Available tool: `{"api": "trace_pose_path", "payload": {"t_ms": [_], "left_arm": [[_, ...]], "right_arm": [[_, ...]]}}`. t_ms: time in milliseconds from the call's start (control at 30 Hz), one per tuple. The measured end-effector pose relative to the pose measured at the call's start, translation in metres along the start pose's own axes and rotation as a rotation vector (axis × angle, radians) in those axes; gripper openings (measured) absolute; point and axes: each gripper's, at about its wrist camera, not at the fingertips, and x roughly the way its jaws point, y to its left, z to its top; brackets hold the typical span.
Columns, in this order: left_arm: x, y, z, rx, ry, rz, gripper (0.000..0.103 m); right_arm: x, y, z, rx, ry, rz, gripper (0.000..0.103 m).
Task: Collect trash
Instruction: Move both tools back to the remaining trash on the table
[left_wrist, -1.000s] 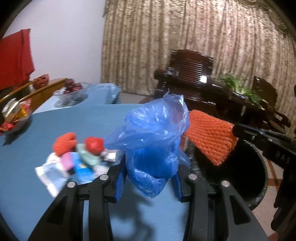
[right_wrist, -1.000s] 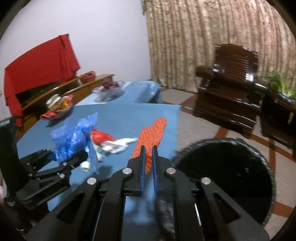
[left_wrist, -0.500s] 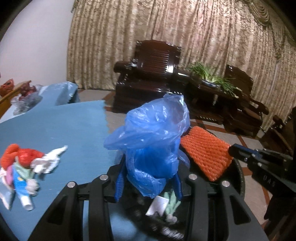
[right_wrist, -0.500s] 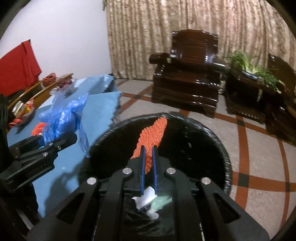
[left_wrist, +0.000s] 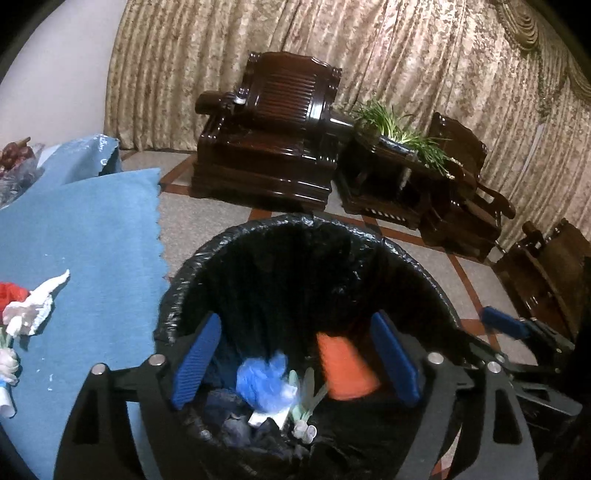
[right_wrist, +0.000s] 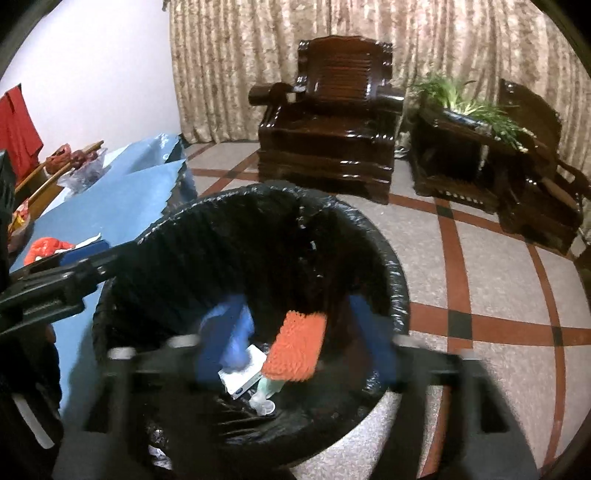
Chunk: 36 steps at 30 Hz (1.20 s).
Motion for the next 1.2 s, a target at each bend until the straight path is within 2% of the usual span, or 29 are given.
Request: {"api": "trace_pose_path", "payload": {"t_ms": [67,267,433,667,867,1200], "left_arm": [[-0.008,0.004,-0.001,0.002,-0.016,0.013,0.085],[-0.056,0.043,-0.009,-0.031,-0.084,0.101,0.090],[-0.107,0.090,-0.026,-0.068,-0.142,0.231,0.092],[-0.161,0.146,-0.054,-0.117,-0.187,0.423,0.092],[-0.182,0.183,-0.071,-0.156,-0.191,0.525,0.092],[-0.193,0.242,-0.104,-0.242,-0.156,0.625,0.092]], "right_arm": [[-0.005,0.003,0.000,0.011,-0.015,0.014,0.092],[-0.020,0.035,0.014,0.007,-0.052,0.087,0.096],[-0.029,0.088,0.026,-0.065,-0.088,0.169,0.097],[-0.025,0.172,0.031,-0.177,-0.092,0.295,0.097],[-0.017,0.229,0.029,-0.252,-0.096,0.354,0.097],[0.009,0.284,0.015,-0.306,-0.047,0.406,0.097]]}}
